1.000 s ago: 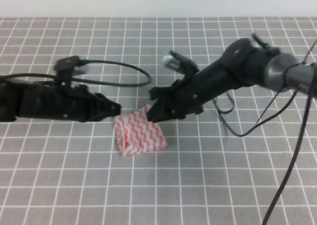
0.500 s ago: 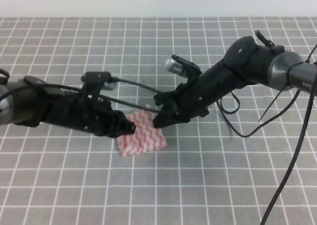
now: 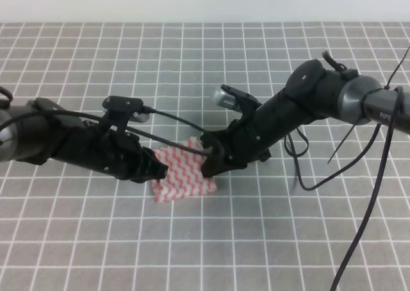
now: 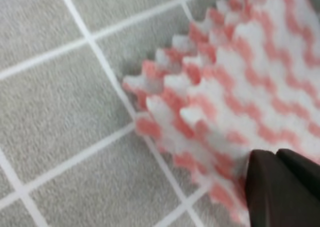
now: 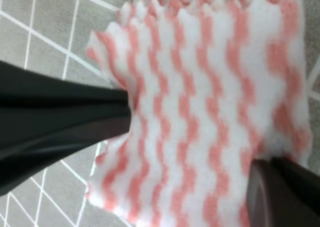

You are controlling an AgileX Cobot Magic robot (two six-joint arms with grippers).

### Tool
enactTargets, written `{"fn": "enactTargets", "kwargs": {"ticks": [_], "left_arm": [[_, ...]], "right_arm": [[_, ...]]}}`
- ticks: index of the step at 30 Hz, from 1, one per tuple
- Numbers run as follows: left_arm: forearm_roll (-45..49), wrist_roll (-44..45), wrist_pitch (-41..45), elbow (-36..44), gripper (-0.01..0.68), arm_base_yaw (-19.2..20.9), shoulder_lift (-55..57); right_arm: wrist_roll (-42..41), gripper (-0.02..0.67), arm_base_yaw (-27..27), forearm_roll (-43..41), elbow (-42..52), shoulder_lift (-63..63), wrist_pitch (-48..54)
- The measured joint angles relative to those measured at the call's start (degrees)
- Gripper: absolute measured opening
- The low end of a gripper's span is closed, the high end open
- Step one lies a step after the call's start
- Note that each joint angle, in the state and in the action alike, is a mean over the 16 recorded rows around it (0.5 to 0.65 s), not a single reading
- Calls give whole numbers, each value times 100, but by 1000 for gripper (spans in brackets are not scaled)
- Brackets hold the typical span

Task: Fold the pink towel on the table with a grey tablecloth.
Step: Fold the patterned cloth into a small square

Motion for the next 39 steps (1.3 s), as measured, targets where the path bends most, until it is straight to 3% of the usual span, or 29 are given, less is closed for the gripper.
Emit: {"fn": "enactTargets", "kwargs": {"ticks": [9,24,39], "left_arm": [[359,-183,41,-2,-1,82,-249],[134,-216,518,-8,-1,-24,-373],[907,-674,694,-53,-1,-93,-181]], "right_arm": [[0,-15,-8,-8,-1,13,-1],[-2,-15,-8,-13,-2,20,-22],[-12,-15,-7,19,-7,25,-40]]}}
